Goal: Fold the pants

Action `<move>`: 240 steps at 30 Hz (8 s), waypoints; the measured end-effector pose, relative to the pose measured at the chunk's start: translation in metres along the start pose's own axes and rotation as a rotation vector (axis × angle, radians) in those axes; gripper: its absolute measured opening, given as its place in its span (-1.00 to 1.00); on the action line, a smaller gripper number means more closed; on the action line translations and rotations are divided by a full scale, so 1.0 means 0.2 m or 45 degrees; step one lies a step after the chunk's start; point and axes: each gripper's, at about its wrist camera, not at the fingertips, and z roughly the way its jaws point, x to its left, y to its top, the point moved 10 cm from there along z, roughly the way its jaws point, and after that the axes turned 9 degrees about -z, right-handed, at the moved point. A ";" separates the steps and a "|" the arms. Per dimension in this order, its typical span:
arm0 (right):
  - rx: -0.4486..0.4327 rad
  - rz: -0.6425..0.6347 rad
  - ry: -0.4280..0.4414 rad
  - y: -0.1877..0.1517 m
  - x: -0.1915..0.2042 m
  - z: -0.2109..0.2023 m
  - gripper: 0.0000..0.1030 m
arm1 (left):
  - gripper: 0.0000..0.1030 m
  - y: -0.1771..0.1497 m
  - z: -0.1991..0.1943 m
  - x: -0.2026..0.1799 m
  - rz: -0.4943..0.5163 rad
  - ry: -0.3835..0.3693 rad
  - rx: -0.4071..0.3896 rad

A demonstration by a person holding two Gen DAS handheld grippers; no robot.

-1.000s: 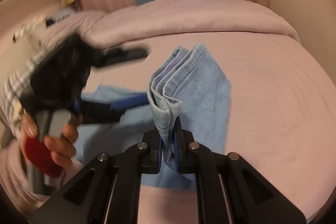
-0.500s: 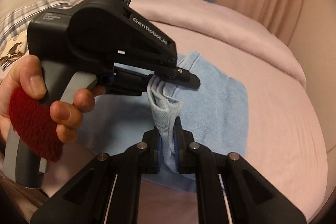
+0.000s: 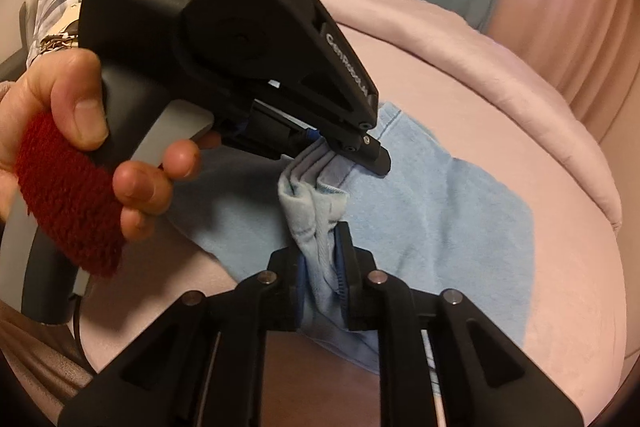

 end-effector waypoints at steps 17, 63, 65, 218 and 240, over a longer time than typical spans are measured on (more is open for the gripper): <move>-0.111 0.556 0.047 -0.14 -0.90 -0.27 -0.10 | 0.47 -0.13 -0.18 -0.25 0.654 0.511 -0.211; 0.068 0.612 -0.038 -0.36 -0.75 -0.22 -0.07 | 0.47 0.05 0.32 -0.22 0.836 0.699 -0.060; 0.083 0.609 -0.024 -0.37 -0.73 -0.20 -0.07 | 0.47 0.05 0.33 -0.21 0.839 0.712 -0.056; 0.020 1.390 0.697 -0.37 -0.46 -0.13 -0.08 | -0.57 -0.27 -0.33 -0.24 0.580 0.069 -0.143; -0.013 1.196 0.778 0.03 -0.34 -0.14 -0.50 | -0.11 -0.07 -0.75 0.31 0.235 0.400 -0.365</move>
